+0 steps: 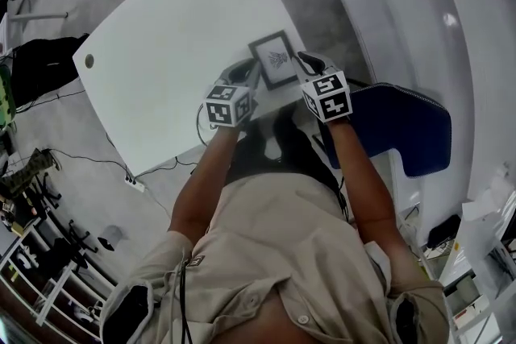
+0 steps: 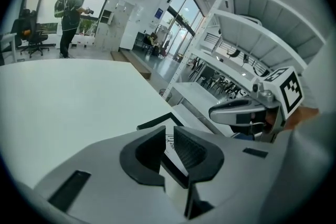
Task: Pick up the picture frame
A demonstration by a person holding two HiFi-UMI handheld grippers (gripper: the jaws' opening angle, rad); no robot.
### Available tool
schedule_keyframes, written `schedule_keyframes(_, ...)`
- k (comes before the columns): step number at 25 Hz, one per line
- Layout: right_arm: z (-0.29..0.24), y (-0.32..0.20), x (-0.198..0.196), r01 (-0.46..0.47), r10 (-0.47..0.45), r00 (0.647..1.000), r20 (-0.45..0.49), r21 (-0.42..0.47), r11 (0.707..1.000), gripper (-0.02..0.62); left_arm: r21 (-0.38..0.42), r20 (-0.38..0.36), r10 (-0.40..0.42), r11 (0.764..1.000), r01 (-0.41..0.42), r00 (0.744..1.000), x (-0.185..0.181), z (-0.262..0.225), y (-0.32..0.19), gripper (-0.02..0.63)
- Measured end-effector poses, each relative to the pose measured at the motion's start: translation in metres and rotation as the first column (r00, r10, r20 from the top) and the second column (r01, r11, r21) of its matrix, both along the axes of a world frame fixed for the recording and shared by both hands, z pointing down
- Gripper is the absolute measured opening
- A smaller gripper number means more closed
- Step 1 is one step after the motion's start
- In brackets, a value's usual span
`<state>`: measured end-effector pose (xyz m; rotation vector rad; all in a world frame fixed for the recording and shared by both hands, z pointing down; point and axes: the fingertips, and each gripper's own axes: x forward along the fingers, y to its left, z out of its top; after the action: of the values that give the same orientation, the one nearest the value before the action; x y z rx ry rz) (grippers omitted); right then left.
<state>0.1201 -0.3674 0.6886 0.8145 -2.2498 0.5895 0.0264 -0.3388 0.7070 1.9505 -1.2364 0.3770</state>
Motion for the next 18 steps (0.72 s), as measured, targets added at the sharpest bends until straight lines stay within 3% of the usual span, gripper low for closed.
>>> schedule_keyframes(2,0.011,-0.001,-0.001,0.014,-0.014,1.0,-0.003,-0.021,1.0,0.03,-0.028,0.008,-0.008,1.0,0.008,1.0,0.0,0.01,0.0,0.037)
schedule_keyframes(4,0.022,-0.003,-0.002,0.027,-0.027,1.0,-0.004,-0.04,0.999,0.029,-0.057,0.01,-0.016,0.998,0.017,1.0,0.0,0.02,0.001,0.089)
schedule_keyframes(18,0.069,-0.009,-0.004,0.087,-0.088,0.996,-0.004,-0.141,0.986,0.032,-0.202,0.005,-0.064,0.977,0.063,0.998,0.006,0.064,0.009,0.112)
